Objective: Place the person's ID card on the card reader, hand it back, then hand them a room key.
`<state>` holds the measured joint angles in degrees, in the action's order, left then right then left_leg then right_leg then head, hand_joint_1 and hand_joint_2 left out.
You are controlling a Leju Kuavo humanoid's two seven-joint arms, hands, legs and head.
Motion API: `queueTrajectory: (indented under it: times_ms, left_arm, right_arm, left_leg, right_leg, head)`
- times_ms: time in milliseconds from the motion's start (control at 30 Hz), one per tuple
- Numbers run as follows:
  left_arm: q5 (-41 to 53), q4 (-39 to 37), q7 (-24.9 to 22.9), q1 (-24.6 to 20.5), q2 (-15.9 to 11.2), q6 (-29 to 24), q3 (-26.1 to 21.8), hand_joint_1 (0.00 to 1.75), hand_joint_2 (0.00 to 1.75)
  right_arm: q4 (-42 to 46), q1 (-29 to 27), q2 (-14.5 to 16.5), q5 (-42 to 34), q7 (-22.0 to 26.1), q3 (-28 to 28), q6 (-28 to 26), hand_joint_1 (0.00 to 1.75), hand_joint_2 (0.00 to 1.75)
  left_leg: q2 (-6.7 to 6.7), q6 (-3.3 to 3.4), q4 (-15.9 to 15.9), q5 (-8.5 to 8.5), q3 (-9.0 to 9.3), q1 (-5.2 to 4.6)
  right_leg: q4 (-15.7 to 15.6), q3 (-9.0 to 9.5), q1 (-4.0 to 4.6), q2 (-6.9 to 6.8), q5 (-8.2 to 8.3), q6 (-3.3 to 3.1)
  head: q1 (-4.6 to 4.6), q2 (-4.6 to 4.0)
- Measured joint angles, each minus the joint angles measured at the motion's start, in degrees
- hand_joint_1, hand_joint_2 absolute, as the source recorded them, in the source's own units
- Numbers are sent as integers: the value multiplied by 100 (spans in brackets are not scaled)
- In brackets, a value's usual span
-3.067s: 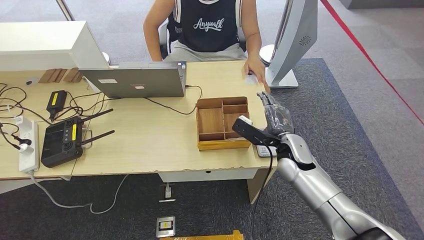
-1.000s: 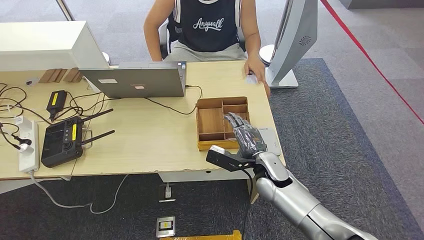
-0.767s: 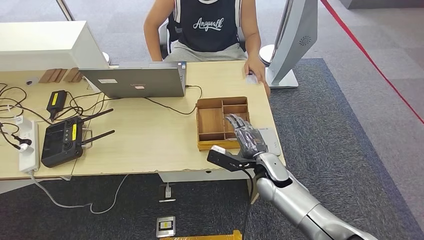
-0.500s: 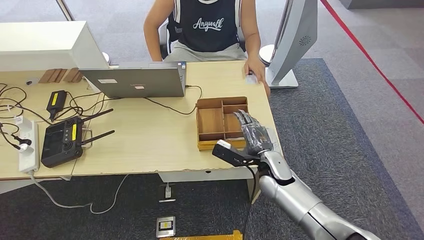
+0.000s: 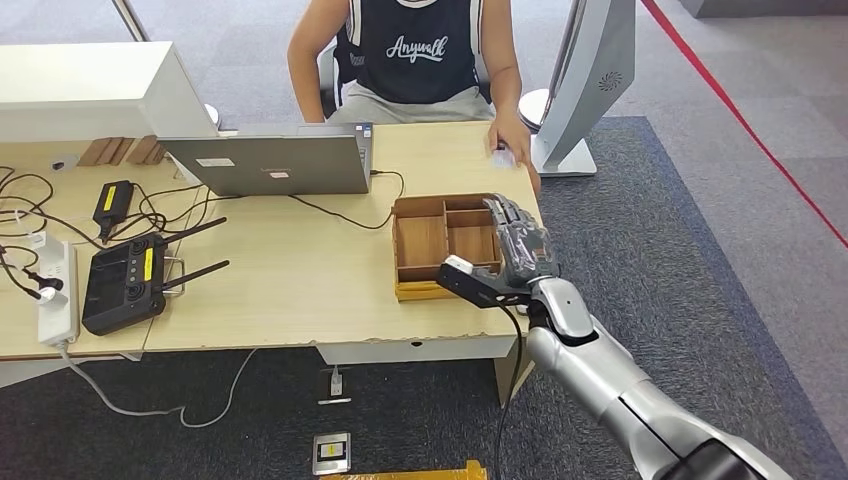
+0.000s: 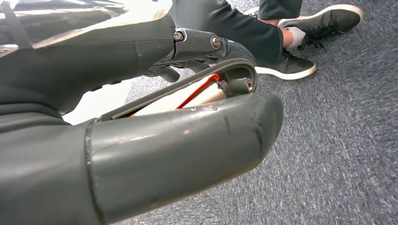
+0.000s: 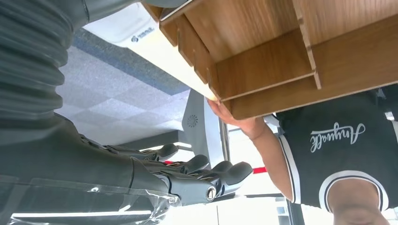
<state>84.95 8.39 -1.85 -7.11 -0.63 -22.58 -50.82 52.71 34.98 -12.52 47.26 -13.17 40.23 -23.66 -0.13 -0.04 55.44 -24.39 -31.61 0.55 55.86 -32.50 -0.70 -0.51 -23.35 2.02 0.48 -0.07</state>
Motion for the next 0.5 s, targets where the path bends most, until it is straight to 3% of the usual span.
queueTrajectory:
  times_ms: [500]
  left_arm:
    - [4, 0, 8, 0, 0, 0, 0, 0, 0]
  right_arm:
    - [-185, 87, 22, -40, 117, 10, 189, 0, 175]
  left_leg:
    - [0, 0, 0, 0, -1, 0]
  right_leg:
    - [0, 0, 0, 0, 0, 0]
  head:
    - [-1, 0]
